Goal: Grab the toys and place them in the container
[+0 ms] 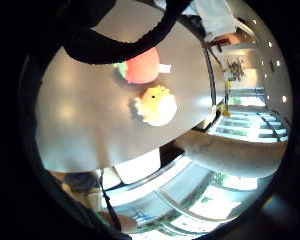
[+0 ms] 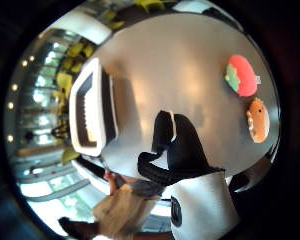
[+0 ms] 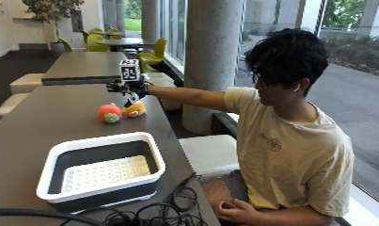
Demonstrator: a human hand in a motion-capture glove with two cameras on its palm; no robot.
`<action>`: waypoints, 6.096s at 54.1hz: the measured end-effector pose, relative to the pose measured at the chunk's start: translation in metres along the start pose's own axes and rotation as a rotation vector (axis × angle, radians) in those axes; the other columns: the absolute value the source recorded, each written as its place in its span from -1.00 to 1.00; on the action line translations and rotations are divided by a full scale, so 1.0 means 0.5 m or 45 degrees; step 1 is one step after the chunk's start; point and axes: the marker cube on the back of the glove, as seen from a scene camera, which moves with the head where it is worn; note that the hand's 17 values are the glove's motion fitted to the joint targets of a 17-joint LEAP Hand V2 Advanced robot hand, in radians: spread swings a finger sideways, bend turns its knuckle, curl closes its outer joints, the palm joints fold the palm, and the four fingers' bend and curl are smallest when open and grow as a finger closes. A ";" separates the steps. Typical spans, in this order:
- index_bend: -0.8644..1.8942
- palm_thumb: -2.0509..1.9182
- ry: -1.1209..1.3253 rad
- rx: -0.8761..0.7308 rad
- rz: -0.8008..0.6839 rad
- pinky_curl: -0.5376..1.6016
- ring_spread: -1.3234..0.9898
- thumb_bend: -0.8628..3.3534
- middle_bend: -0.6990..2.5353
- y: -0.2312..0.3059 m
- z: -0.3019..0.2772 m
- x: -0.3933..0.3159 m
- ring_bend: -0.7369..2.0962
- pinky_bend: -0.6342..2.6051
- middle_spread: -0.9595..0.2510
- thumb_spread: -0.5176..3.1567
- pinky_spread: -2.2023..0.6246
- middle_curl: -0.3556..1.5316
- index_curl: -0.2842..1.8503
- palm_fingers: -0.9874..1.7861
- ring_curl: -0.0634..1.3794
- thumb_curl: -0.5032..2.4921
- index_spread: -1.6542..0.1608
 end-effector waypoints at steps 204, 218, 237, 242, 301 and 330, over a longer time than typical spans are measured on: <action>-0.22 0.17 -0.153 0.290 -0.557 -0.20 0.14 -0.60 -0.47 0.005 -0.185 -0.489 -0.34 0.07 0.51 0.00 0.58 -0.33 -0.31 -0.32 -0.38 -0.43 0.44; -0.21 0.12 -0.095 0.262 -0.430 -0.22 0.13 -0.60 -0.47 0.007 -0.117 -0.357 -0.35 0.01 0.50 0.03 0.57 -0.33 -0.29 -0.31 -0.39 -0.45 0.43; -0.17 0.09 -0.151 0.171 -0.085 -0.22 0.11 -0.60 -0.48 0.076 0.021 -0.060 -0.36 -0.03 0.48 0.05 0.56 -0.34 -0.27 -0.32 -0.43 -0.46 0.43; -0.16 0.09 -0.025 0.181 -0.069 -0.22 0.11 -0.59 -0.48 0.092 0.054 0.023 -0.36 -0.03 0.49 0.05 0.56 -0.34 -0.27 -0.32 -0.44 -0.46 0.43; -0.10 0.07 -0.195 0.198 0.007 -0.19 0.08 -0.59 -0.47 0.161 0.039 -0.026 -0.35 -0.06 0.46 0.05 0.56 -0.35 -0.26 -0.31 -0.48 -0.46 0.42; -0.08 0.08 -0.149 0.205 0.056 -0.19 0.09 -0.59 -0.48 0.161 0.029 -0.024 -0.35 -0.07 0.46 0.05 0.56 -0.35 -0.25 -0.31 -0.49 -0.46 0.42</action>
